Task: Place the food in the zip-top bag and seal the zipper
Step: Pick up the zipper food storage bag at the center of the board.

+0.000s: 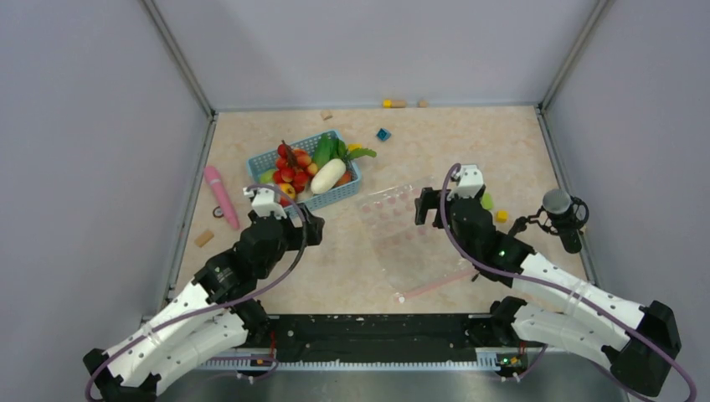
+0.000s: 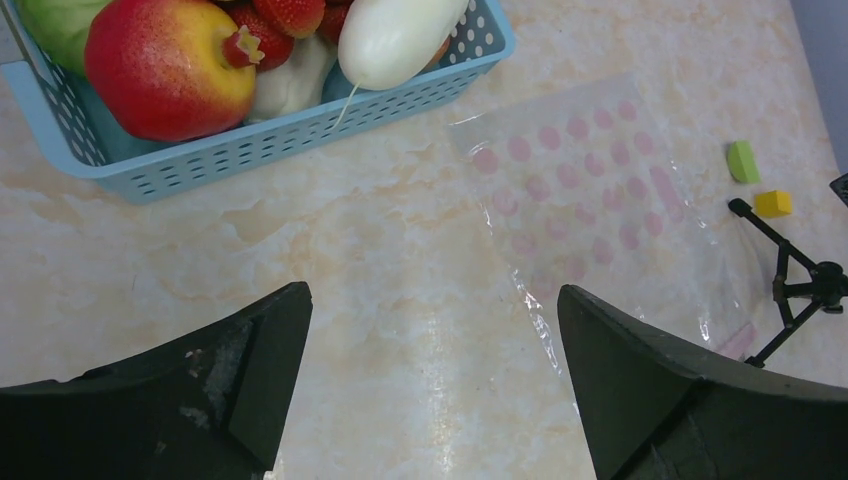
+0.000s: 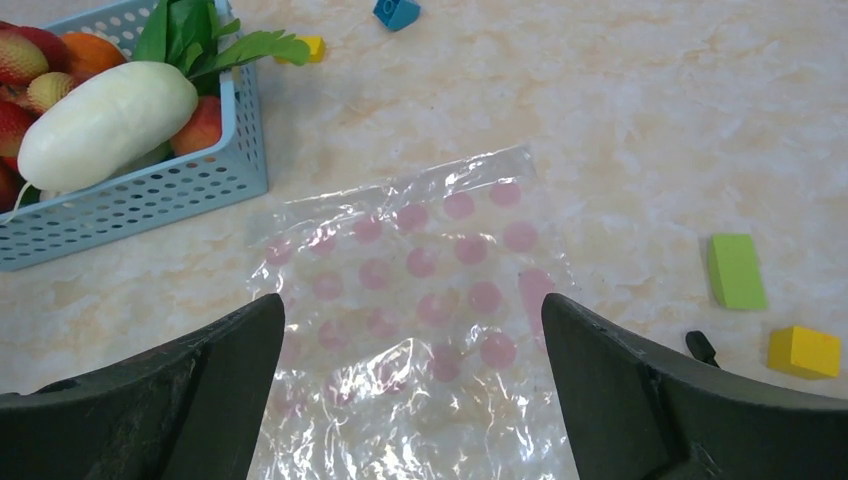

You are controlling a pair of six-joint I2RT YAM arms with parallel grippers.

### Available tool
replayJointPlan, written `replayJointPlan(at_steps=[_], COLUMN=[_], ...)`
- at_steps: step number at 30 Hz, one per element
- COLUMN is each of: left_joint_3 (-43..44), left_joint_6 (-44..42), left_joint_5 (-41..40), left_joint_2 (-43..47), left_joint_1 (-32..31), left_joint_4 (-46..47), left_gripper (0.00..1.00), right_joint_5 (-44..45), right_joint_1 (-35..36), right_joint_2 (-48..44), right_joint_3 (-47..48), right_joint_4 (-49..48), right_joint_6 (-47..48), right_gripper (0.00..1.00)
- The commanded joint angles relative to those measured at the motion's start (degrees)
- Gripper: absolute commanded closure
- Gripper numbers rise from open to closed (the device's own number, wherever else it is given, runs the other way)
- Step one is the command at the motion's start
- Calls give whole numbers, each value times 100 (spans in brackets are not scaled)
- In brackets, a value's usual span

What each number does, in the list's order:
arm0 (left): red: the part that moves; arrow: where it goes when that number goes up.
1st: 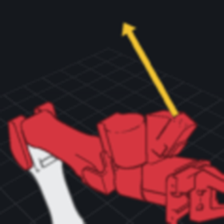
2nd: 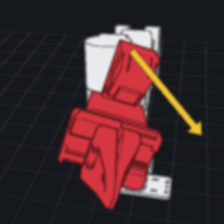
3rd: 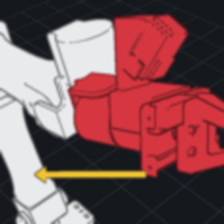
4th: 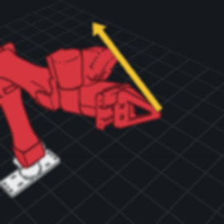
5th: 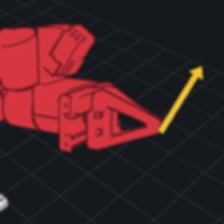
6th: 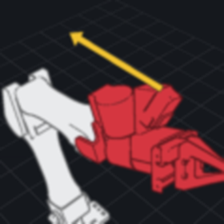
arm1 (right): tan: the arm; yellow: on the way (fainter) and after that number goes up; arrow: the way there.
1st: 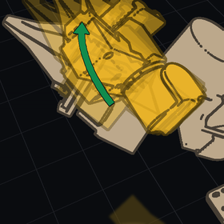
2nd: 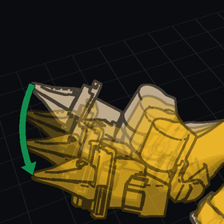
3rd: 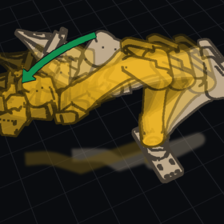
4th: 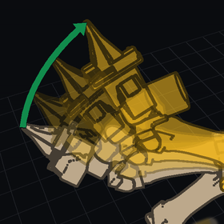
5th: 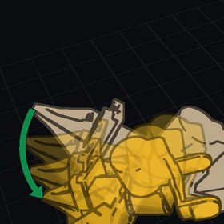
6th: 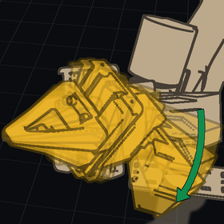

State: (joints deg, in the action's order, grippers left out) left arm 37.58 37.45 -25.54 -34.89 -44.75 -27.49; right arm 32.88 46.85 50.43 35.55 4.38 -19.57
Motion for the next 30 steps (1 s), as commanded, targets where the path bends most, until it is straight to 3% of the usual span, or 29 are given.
replayJointPlan(at_steps=[1, 3, 8, 11, 15, 22, 30], left_joint_3=[-53, 5, 248, 173, -6, -234, 913], left_joint_6=[12, 17, 128, 77, -4, -59, -334], left_joint_5=[-8, -63, 119, 339, 942, 2727, 3862], left_joint_2=[-45, -111, -337, -490, -826, -2198, -4269], left_joint_1=[19, 19, 19, 19, 19, 16, 19], left_joint_4=[260, 252, 133, 310, 847, 2971, 3256], left_gripper=[2, 2, 2, 2, 2, 2, 2], right_joint_5=[-59, -190, -574, -1032, -1572, -1627, -2091], right_joint_1=[61, 61, 61, 57, 60, 54, 54], right_joint_2=[-118, -171, -120, -341, -798, -1618, -2173], right_joint_3=[-42, -85, 276, 61, -497, -1163, -1688], right_joint_4=[-84, 184, 2140, 2823, 3027, 3030, 3129], right_joint_6=[-190, -352, -1474, -2108, -2903, -3919, -4425], right_gripper=[1, 1, 1, 1, 1, 1, 1])
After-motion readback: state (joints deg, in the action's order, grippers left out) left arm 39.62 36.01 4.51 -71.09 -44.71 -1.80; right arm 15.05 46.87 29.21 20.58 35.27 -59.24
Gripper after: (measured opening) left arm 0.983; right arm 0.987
